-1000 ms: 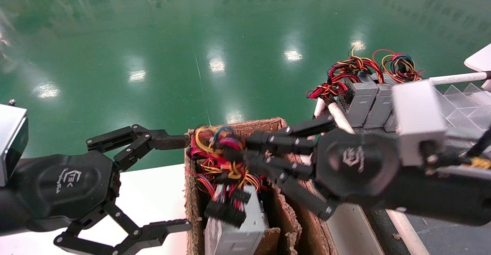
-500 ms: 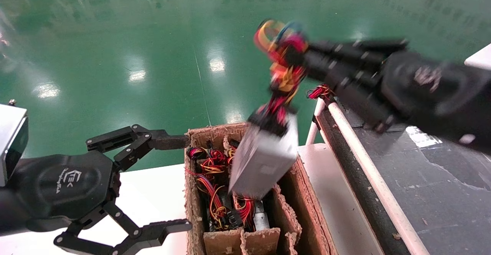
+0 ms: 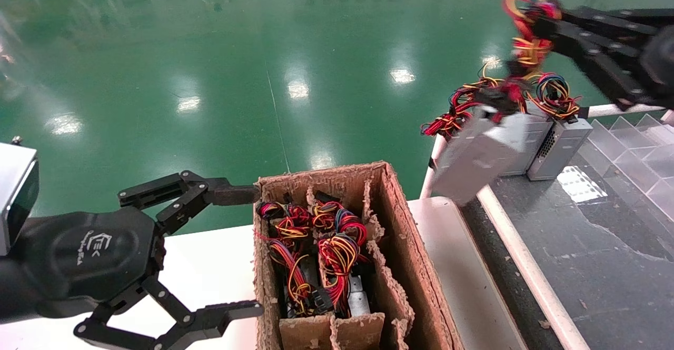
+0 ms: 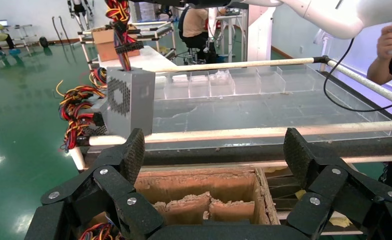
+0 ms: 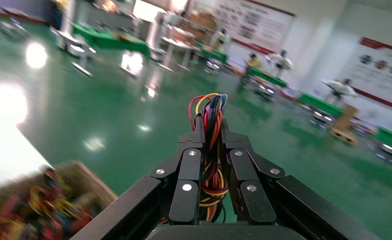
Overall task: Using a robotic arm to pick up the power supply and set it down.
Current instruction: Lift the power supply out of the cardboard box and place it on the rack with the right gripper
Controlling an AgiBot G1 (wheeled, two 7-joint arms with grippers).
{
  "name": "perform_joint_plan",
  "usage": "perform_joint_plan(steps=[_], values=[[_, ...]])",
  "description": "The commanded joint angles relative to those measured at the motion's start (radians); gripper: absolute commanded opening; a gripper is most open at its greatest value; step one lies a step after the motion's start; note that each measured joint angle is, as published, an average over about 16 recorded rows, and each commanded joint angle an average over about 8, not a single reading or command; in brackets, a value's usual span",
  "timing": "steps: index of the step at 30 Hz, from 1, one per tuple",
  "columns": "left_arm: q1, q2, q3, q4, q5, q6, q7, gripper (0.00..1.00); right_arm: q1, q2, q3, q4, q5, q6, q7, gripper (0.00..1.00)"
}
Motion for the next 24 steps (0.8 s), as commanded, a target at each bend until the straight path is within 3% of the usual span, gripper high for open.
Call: perform_joint_plan(steps=[1, 13, 24], values=[[0.0, 0.0, 0.0, 0.0, 0.0, 0.0, 0.0, 1.0, 0.002, 0.022, 0.008, -0.039, -0.011, -0.006, -0.021, 0.0], [0.0, 0.0, 0.001, 0.0, -0.001, 0.0, 0.0, 1.0, -0.02, 0.099, 0.028, -0.224, -0.048, -0.078, -0.158, 0.0], [0.0, -0.001, 0.001, 0.0, -0.001, -0.001, 0.001, 1.0, -0.009, 0.073, -0.018, -0.264, -0.097, -0.13, -0.191, 0.0]])
